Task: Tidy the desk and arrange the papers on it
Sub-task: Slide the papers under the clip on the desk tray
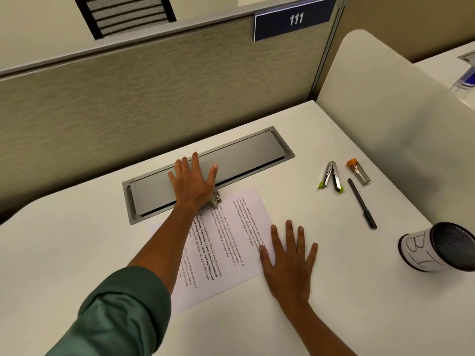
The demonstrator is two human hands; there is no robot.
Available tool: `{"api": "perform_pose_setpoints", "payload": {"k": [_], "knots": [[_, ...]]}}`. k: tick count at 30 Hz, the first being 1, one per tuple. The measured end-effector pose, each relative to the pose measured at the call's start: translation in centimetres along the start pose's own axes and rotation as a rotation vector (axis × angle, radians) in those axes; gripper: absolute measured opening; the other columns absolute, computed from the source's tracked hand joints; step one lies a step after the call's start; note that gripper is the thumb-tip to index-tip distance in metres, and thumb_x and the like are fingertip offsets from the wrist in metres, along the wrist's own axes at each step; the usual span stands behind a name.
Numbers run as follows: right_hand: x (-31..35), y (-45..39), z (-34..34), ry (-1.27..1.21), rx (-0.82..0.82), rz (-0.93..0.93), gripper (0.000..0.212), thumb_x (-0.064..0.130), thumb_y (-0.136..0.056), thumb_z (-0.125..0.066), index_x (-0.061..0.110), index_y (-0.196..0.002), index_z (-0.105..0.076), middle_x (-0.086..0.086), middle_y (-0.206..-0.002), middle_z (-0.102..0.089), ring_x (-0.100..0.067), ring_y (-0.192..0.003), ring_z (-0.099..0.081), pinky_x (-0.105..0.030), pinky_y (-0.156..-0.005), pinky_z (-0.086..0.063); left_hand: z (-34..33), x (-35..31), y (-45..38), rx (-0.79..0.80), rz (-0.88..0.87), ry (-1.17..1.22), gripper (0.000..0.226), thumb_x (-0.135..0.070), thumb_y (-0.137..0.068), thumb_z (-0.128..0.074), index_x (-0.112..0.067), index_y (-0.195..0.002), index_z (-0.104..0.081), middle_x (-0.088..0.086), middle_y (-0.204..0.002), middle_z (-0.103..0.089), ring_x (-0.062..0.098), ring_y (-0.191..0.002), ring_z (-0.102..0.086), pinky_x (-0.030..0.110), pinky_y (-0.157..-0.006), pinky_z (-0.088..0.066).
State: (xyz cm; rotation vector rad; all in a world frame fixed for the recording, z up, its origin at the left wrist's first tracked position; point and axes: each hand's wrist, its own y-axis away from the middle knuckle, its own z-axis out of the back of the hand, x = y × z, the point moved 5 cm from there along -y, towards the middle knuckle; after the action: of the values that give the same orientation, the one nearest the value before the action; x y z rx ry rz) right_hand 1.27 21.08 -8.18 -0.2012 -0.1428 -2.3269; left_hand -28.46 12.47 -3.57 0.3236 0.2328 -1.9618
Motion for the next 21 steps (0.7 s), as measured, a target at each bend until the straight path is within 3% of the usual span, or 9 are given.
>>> {"api": "perform_pose_setpoints", "payload": {"k": [9, 17, 21], "knots": [[0.0, 0.0, 0.2, -0.051, -0.013, 0.002, 0.07, 0.062, -0.092, -0.03, 0.026, -0.152, -0.02, -0.007, -0.16, -0.019, -0.03, -0.147, -0.015, -0.061, -0.115, -0.011, 3.0, 3.8, 5.6, -0.043, 0.03, 0.17, 0.074, -0.064, -0.085, -0.037, -0.018, -0.144, -0.038, 0.014, -0.148, -0.04, 0.033, -0.136, -0.033, 0.054, -0.109, -0.028], [0.8, -0.8, 1.3, -0.194, -0.065, -0.022, 0.075, 0.067, -0.087, -0.029, 0.022, -0.146, -0.034, -0.008, -0.152, -0.036, -0.032, -0.141, -0.03, -0.064, -0.113, -0.014, 2.9, 6.8, 10.7, 0.009, 0.058, 0.081, 0.075, -0.07, -0.076, -0.045, -0.017, -0.129, -0.056, 0.012, -0.132, -0.052, 0.032, -0.119, -0.045, 0.048, -0.097, -0.036], [4.6, -4.3, 2.6, -0.196, -0.112, 0.173, 0.065, 0.065, -0.085, -0.039, 0.023, -0.133, -0.05, -0.007, -0.146, -0.043, -0.03, -0.136, -0.037, -0.064, -0.111, -0.014, 2.4, 7.0, 11.2, 0.049, 0.083, 0.057, 0.075, -0.07, -0.073, -0.046, -0.019, -0.127, -0.056, 0.011, -0.131, -0.051, 0.03, -0.119, -0.045, 0.046, -0.097, -0.036]]}}
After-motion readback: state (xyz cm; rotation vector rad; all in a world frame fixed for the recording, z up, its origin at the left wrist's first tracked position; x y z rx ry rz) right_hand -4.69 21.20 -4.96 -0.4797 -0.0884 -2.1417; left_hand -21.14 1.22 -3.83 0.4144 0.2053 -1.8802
